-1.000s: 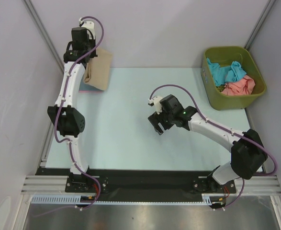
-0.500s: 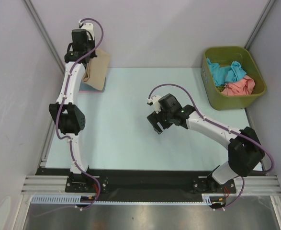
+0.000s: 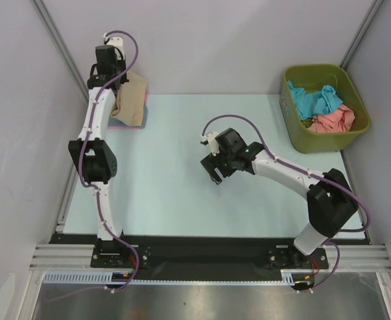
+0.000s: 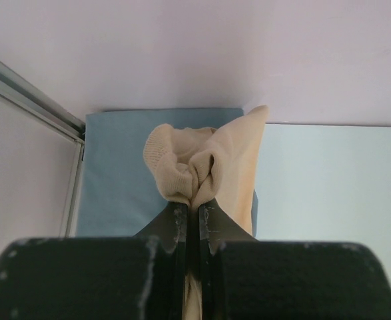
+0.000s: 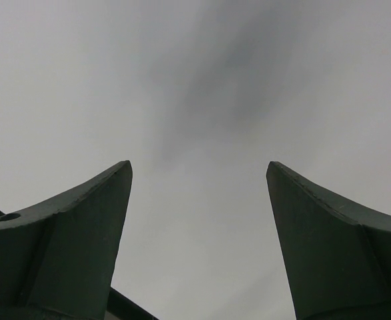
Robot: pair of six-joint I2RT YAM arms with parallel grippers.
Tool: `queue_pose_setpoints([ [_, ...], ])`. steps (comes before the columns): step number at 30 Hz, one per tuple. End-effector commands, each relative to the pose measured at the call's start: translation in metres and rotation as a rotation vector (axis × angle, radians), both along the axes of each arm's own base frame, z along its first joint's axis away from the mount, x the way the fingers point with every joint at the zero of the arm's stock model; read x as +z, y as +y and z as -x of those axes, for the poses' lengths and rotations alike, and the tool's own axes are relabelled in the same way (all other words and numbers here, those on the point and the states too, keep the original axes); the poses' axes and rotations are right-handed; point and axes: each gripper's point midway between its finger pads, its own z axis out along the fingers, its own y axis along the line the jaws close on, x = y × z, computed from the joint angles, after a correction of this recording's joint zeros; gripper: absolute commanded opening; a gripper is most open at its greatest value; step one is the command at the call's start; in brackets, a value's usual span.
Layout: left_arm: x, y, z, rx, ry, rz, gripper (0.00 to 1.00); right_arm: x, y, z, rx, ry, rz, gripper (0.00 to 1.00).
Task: Fold and stack the t-shirts
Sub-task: Neatly place the folded tshirt to the corner
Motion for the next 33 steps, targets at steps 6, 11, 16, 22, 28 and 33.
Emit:
queue_pose_setpoints([
  [6, 0.009, 0.027, -0.021, 0.018, -0.09, -0.019, 0.0, 0.007, 0.013, -0.015, -0.013, 0.007, -0.031, 0.87],
  [11, -0.013, 0.038, -0.029, 0.032, -0.068, -0.014, 0.0, 0.0, 0.017, -0.018, -0.024, 0.032, -0.03, 0.87],
  [16, -0.024, 0.043, -0.039, 0.039, -0.079, -0.038, 0.0, -0.006, 0.018, -0.022, -0.036, 0.051, -0.026, 0.88],
  [22, -0.043, 0.062, -0.044, 0.093, -0.064, -0.076, 0.0, -0.012, 0.023, -0.028, -0.048, 0.077, -0.036, 0.88],
  [28, -0.05, 0.114, -0.042, 0.308, -0.085, -0.16, 0.11, -0.019, 0.022, -0.034, -0.075, 0.109, -0.047, 0.88],
  [33, -0.057, 0.141, -0.044, 0.417, -0.112, -0.189, 0.58, -0.024, 0.017, -0.032, -0.093, 0.133, -0.05, 0.88],
])
